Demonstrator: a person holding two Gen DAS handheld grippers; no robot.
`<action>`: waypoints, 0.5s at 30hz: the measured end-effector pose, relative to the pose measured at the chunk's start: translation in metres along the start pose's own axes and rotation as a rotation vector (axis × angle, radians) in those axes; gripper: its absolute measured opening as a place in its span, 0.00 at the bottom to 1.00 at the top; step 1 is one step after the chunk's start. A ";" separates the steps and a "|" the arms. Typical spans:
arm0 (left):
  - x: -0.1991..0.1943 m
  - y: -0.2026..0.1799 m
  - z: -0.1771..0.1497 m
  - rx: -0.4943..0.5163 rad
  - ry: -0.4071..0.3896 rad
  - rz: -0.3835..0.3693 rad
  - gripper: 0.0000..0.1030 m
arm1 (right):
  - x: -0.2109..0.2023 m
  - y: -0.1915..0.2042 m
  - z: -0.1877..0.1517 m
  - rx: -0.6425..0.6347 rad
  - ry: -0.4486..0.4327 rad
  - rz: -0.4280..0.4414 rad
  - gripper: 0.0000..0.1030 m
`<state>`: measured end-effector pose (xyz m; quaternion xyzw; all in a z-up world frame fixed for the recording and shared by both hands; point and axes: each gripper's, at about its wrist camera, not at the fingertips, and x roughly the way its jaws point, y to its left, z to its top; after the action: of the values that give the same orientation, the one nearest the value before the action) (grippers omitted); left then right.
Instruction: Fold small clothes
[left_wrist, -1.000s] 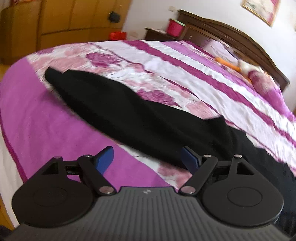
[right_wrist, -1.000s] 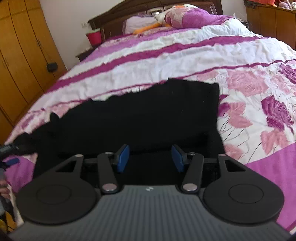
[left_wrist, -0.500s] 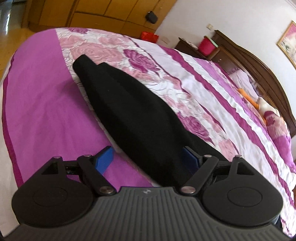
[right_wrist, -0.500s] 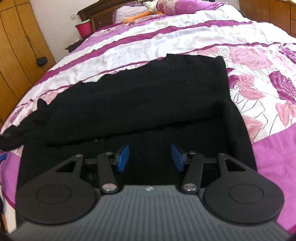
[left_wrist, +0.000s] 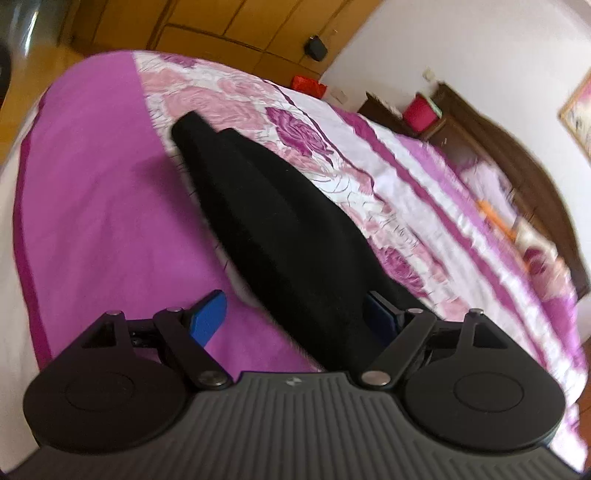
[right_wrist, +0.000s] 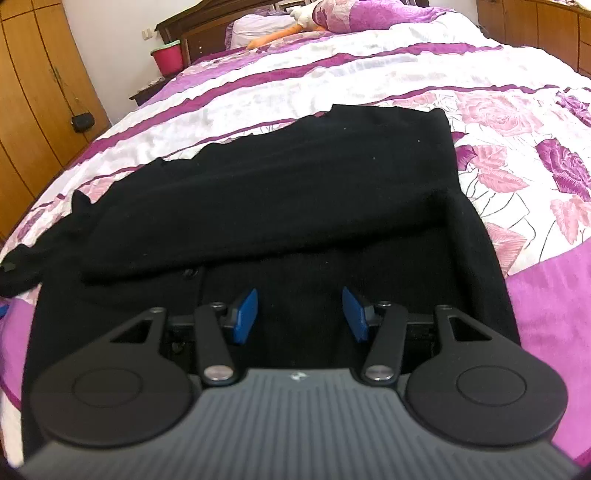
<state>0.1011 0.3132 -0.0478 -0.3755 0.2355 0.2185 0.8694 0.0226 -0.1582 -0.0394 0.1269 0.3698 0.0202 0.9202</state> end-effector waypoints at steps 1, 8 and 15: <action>0.000 0.003 0.001 -0.020 0.001 -0.008 0.82 | 0.000 0.000 0.000 0.000 0.000 0.000 0.51; 0.024 0.002 0.016 -0.027 -0.033 0.023 0.81 | 0.001 -0.001 -0.002 0.011 -0.009 0.005 0.52; 0.016 0.000 0.030 0.002 -0.056 0.007 0.17 | -0.009 -0.011 -0.003 0.096 -0.029 0.065 0.52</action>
<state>0.1212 0.3391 -0.0393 -0.3674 0.2125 0.2316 0.8753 0.0137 -0.1692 -0.0381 0.1831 0.3526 0.0307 0.9172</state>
